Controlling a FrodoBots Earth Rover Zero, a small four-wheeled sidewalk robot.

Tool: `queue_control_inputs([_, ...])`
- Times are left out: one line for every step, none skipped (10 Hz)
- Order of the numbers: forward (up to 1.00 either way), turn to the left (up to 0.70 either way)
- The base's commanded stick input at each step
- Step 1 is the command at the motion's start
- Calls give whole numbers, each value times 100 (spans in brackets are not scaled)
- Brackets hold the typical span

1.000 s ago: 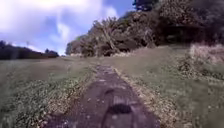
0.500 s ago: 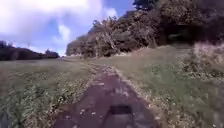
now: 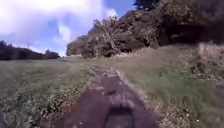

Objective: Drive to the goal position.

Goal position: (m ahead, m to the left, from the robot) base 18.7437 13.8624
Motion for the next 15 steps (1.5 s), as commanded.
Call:
queue_control_inputs([85, 0])
queue_control_inputs([85, 1])
queue_control_inputs([85, 5])
queue_control_inputs([85, 9])
queue_control_inputs([85, 25])
queue_control_inputs([85, 24])
queue_control_inputs([85, 16])
queue_control_inputs([85, 6])
queue_control_inputs([85, 0])
queue_control_inputs([85, 0])
queue_control_inputs([85, 0])
queue_control_inputs([85, 0])
queue_control_inputs([85, 0])
queue_control_inputs([85, 0])
queue_control_inputs([85, 0])
